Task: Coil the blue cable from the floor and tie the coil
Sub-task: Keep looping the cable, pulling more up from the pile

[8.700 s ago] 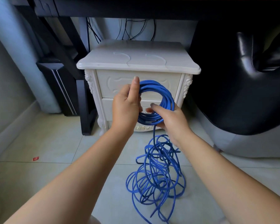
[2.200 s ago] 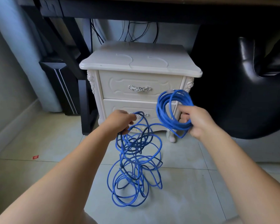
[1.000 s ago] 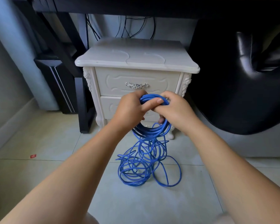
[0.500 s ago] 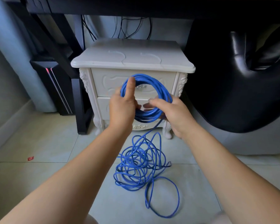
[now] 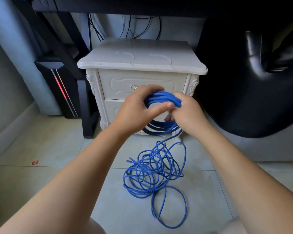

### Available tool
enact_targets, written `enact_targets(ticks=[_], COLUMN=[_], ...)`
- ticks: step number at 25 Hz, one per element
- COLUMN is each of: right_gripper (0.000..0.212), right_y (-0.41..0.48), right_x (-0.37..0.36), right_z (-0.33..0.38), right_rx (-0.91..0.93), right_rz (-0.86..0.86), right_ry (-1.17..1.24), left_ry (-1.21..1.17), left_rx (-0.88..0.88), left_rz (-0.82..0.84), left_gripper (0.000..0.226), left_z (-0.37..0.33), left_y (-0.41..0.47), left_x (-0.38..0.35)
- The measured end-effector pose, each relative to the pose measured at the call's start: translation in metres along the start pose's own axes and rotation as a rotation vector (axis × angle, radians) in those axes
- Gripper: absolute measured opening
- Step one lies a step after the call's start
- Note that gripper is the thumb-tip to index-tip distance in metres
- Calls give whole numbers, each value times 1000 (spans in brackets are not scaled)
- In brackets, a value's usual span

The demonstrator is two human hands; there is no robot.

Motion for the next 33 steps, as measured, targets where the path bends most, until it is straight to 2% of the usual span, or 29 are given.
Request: enact_targets(ticks=[2,5,8,11,13,17,20,23,25,28,33], right_gripper=[10,6,10,11,12,46,45,26,19,21,15], right_y=[-4,-7,-5,-9,-12,-17,-18,-13,-9,-5,1], right_x=[-7,-4,-1,-17,-31,-45,-49,-21,-1,12,23], right_z=[8,12,5,-7,-14,-10,-6,-16,-17,-6,1], right_rx=[74,112,15,-146,-235,-229,-151,-147,-123,-59,-5], right_rz=[9,-57,-26,120,201,273,161,-183,-293,-267,-213], right_ry=[-144,-135,123,443,564,729,602,516,448,340,199], left_ry=[171,223,118,-18,-94,-209,-362,-471,-493,-416,-297], left_rx=[-78,6,23,131,203,315,423,531,521,420,281], left_rz=[89,76,-64,-227,-327,-577,-688,-583,-451,-308,-142], left_gripper=[51,49,36,24,23,39,42,41,43,42,27], left_z=[-5,4,2,12,19,31,39,37,33,26,11], left_y=[0,1,3,-1,-5,-16,-28,-33,-27,-17,-7], left_x=[-8,-7,6,23,30,45,40,12,1,10,18])
Point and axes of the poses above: each hand's wrist, its own y-axis towards the middle knuckle, its own x-axis out of the back of the hand, z = x × y, the point moved 10 cm from there along y, towards the middle knuckle, and after that the axes turned 7 degrees about -x, right-handed, at the moved point
